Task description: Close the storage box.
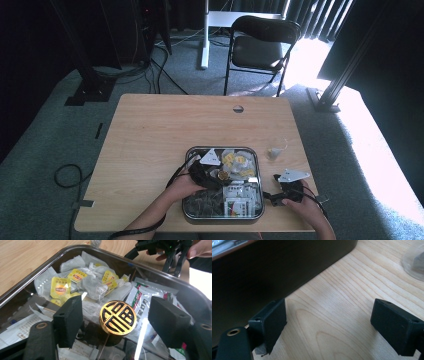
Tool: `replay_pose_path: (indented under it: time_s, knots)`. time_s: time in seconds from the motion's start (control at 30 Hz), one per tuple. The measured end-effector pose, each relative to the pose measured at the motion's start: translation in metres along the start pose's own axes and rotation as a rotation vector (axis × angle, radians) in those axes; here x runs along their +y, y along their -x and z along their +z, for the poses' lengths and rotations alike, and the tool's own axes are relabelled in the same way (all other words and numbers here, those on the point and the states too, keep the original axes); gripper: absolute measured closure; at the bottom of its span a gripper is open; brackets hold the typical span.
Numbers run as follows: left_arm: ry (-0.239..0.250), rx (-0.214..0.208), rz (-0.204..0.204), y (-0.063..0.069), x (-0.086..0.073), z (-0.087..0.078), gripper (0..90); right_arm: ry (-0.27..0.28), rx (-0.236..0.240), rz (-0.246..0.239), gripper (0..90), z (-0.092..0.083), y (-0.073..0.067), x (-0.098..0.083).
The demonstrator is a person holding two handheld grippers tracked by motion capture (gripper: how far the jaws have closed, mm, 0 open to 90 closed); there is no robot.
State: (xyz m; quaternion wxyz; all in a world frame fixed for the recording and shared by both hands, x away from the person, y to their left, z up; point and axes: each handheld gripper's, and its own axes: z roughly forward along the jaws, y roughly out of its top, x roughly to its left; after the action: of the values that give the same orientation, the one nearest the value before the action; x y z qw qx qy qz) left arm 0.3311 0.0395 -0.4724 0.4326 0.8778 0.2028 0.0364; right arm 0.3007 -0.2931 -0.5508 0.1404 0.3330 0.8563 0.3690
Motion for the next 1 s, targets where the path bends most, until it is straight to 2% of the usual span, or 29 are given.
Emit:
replay_pose_path:
  time_s: [0.07, 0.1, 0.23, 0.27, 0.33, 0.4, 0.5, 0.73, 1.0]
  knots:
    - [-0.001, 0.033, 0.003, -0.001, 0.000, -0.002, 23.6, 0.000, 0.000, 0.000, 12.7, 0.000, 0.000, 0.000]
    - [0.002, 0.037, -0.004, -0.001, 0.000, -0.003, 19.4, 0.001, 0.000, 0.000, 12.7, 0.000, 0.000, 0.000]
    - [-0.003, 0.068, 0.009, -0.004, -0.001, -0.008, 7.8, 0.001, -0.001, -0.001, 12.7, 0.000, 0.000, 0.000]
    - [0.001, 0.088, 0.013, -0.004, -0.002, -0.009, 7.7, 0.001, -0.001, -0.001, 12.7, 0.000, 0.000, 0.000]
    - [0.005, 0.114, 0.015, -0.006, -0.003, -0.012, 0.0, 0.000, -0.001, 0.000, 12.7, 0.000, 0.000, 0.000]
    - [0.016, 0.149, 0.014, -0.008, -0.004, -0.014, 0.0, 0.000, -0.002, 0.000, 12.7, 0.000, 0.000, 0.000]
    - [0.032, 0.173, 0.002, -0.011, -0.007, -0.019, 0.0, 0.000, -0.003, 0.001, 12.7, -0.001, 0.000, -0.001]
    - [0.034, 0.212, 0.000, -0.018, -0.015, -0.030, 0.0, 0.001, -0.003, 0.003, 12.7, -0.001, 0.000, -0.001]
    - [0.059, 0.254, -0.045, -0.029, -0.030, -0.044, 0.0, 0.001, -0.003, 0.003, 12.7, -0.001, 0.000, -0.001]
